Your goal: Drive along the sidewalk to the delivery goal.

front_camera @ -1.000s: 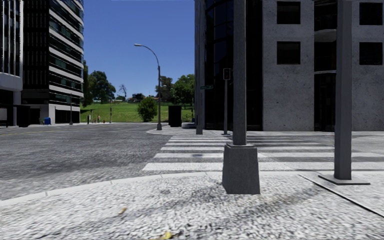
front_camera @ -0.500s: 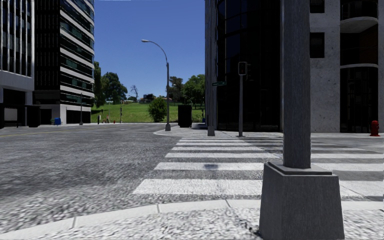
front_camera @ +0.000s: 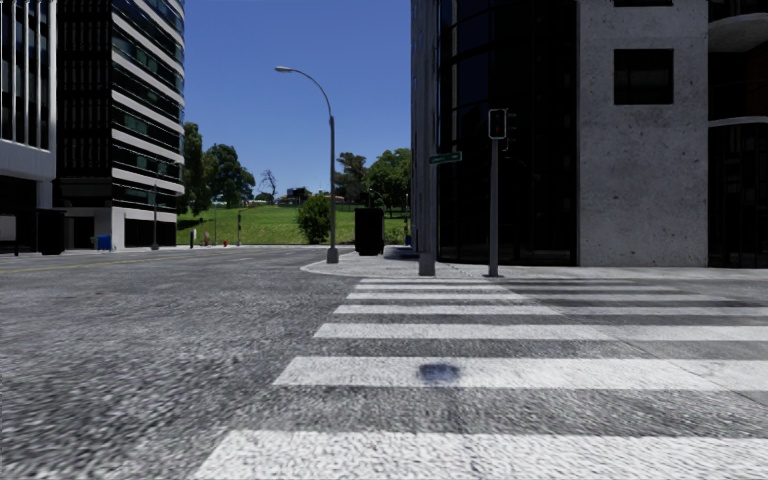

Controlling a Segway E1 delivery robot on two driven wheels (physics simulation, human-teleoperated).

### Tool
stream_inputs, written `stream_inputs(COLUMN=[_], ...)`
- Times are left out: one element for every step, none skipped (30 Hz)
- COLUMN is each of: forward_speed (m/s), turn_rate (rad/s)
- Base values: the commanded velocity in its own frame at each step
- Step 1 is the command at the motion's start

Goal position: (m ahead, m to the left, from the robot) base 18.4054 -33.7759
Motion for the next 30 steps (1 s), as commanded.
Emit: stream_inputs(forward_speed=[1.93, 1.93, 1.81, 1.69, 1.62, 1.62, 1.58, 1.52, 1.49, 1.49, 1.48, 1.48, 1.48, 1.48, 1.47, 1.47, 1.47, 1.47, 1.47, 1.47, 1.47, 1.47, 1.47, 1.47, 1.49, 1.49, 1.49, 1.51, 1.53, 1.53], turn_rate=[-0.21, -0.21, -0.28, -0.31, -0.35, -0.35, -0.42, -0.45, -0.46, -0.46, -0.47, -0.47, -0.47, -0.47, -0.47, -0.47, -0.47, -0.47, -0.47, -0.47, -0.47, -0.47, -0.47, -0.47, -0.47, -0.47, -0.47, -0.47, -0.47, -0.47])
